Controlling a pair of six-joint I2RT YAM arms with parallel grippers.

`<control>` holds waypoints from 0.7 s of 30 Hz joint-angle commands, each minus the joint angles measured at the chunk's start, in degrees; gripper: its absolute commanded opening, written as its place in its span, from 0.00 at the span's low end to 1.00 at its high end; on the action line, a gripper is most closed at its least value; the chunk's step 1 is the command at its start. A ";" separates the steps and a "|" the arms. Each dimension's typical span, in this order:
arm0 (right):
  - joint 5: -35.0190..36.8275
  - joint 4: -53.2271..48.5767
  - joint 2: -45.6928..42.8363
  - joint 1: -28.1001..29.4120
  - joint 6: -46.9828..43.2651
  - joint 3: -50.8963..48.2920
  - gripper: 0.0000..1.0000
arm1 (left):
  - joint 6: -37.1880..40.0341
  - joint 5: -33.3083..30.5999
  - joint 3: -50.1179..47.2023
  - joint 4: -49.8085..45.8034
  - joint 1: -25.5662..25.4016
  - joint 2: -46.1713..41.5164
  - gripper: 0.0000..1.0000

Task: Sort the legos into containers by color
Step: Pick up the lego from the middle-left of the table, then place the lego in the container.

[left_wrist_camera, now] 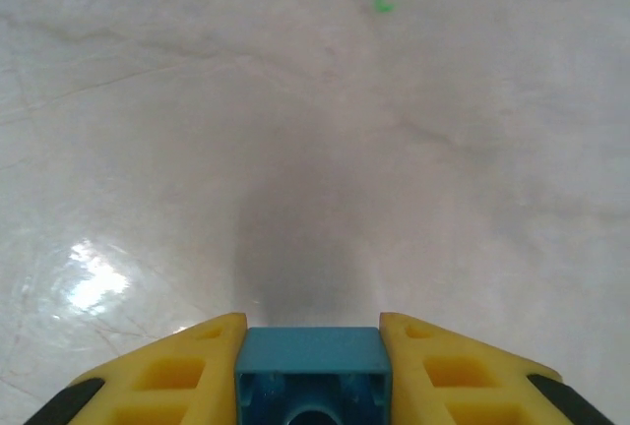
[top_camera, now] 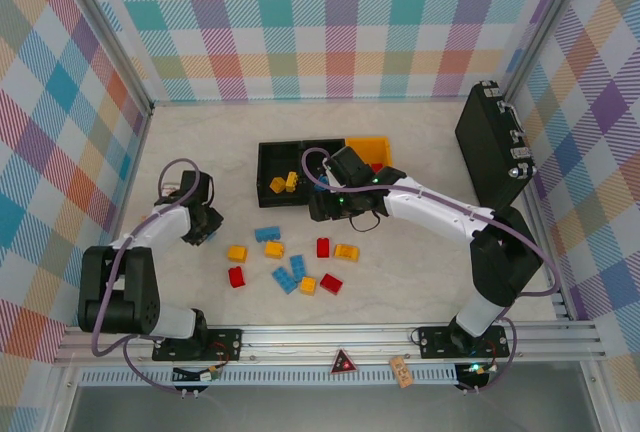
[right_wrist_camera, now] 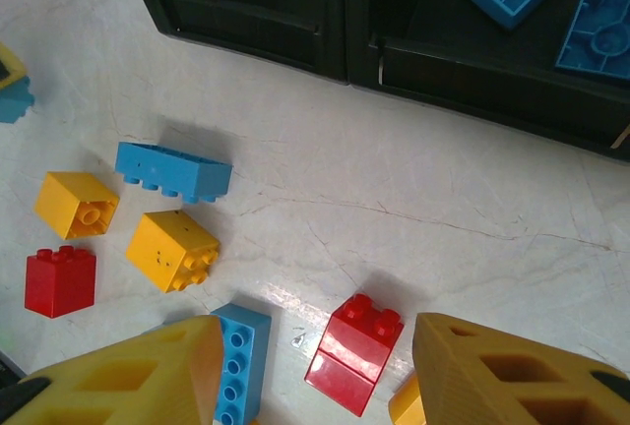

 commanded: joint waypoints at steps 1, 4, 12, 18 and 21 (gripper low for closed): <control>0.61 -0.04 -2.50 -0.73 0.96 0.02 0.54 | 1.22 3.70 3.76 -1.95 -2.14 -1.93 0.33; 0.57 0.49 -4.01 -1.24 1.40 -1.27 0.54 | 1.22 4.59 6.56 -2.90 -5.30 -1.92 0.33; 1.65 1.12 -9.07 -2.95 2.80 -5.54 0.54 | 0.53 4.46 14.99 -3.48 -16.54 1.71 0.33; 3.62 0.67 -13.01 -4.68 4.17 -8.91 0.56 | 0.36 4.34 22.05 -2.58 -23.96 8.32 0.34; 4.69 -0.48 -14.38 -5.37 4.54 -10.29 0.56 | 1.79 2.59 27.82 -4.15 -27.68 12.78 0.34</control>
